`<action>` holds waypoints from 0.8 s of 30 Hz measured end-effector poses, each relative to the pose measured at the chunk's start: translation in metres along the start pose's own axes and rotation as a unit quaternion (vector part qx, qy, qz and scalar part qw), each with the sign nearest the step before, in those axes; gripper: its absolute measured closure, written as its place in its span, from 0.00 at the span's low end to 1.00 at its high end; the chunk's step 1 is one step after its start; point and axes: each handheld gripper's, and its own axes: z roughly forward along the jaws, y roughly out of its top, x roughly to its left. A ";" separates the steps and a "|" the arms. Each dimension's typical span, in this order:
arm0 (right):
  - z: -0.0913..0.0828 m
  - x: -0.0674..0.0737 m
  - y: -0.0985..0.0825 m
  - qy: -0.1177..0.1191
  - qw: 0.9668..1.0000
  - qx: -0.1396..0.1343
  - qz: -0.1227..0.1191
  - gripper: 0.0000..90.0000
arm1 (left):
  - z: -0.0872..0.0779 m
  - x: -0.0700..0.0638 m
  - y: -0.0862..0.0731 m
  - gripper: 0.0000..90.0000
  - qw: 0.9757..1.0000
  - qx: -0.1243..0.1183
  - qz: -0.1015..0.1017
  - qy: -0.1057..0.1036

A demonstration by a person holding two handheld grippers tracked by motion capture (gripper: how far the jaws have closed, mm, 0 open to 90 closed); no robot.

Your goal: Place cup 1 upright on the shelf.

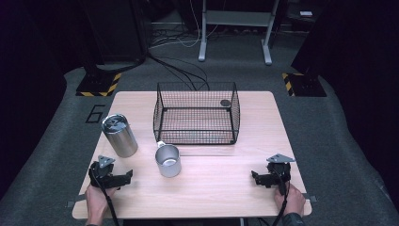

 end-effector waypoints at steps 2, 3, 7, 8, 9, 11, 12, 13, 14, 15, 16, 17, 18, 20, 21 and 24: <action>0.000 0.000 0.000 0.000 1.000 0.000 0.000 0.00 | -0.001 0.000 0.002 0.00 1.000 -0.004 -0.002 -0.001; 0.000 0.000 0.000 0.000 1.000 0.000 0.000 0.00 | -0.003 0.000 0.004 0.00 1.000 -0.007 -0.005 -0.004; 0.000 0.000 0.000 0.000 1.000 0.000 0.000 0.00 | -0.008 0.002 0.015 0.00 1.000 -0.018 -0.017 -0.010; 0.000 0.000 0.000 0.000 1.000 0.000 0.000 0.00 | -0.009 0.003 0.018 0.00 1.000 -0.020 -0.018 -0.011; 0.000 0.000 0.000 0.000 1.000 0.000 0.000 0.00 | -0.010 0.004 0.020 0.00 0.999 -0.024 -0.020 -0.009; 0.000 0.000 0.000 0.000 1.000 0.000 0.000 0.00 | -0.012 0.006 0.024 0.00 0.999 -0.027 -0.023 -0.014; 0.000 0.000 0.000 0.000 1.000 0.000 0.000 0.00 | -0.013 0.006 0.026 0.00 0.999 -0.028 -0.025 -0.016; 0.000 0.000 0.000 0.000 1.000 0.000 0.000 0.00 | -0.015 0.008 0.030 0.00 0.999 -0.033 -0.029 -0.013; 0.000 0.000 0.000 0.000 1.000 0.000 0.000 0.00 | -0.016 0.010 0.033 0.00 0.999 -0.035 -0.029 -0.016; 0.000 0.000 0.000 0.000 1.000 0.000 0.000 0.00 | -0.018 0.012 0.035 0.00 0.999 -0.033 -0.027 -0.018; 0.000 0.000 0.000 0.000 1.000 0.000 0.000 0.00 | -0.018 0.012 0.035 0.00 0.999 -0.033 -0.027 -0.018; 0.000 0.000 0.000 0.000 1.000 0.000 0.000 0.00 | -0.020 0.014 0.040 0.00 0.999 -0.037 -0.029 -0.020; 0.000 0.000 0.000 0.000 1.000 0.000 0.000 0.00 | -0.021 0.015 0.042 0.00 0.999 -0.037 -0.032 -0.024; 0.000 0.000 0.000 0.000 1.000 0.000 0.000 0.00 | -0.023 0.018 0.048 0.00 0.998 -0.042 -0.030 -0.023; 0.000 0.000 0.000 0.000 1.000 0.000 0.000 0.00 | -0.023 0.018 0.048 0.00 0.998 -0.042 -0.030 -0.023; 0.000 0.000 0.000 0.000 1.000 0.000 0.000 0.00 | -0.024 0.020 0.055 0.00 0.998 -0.045 -0.030 -0.024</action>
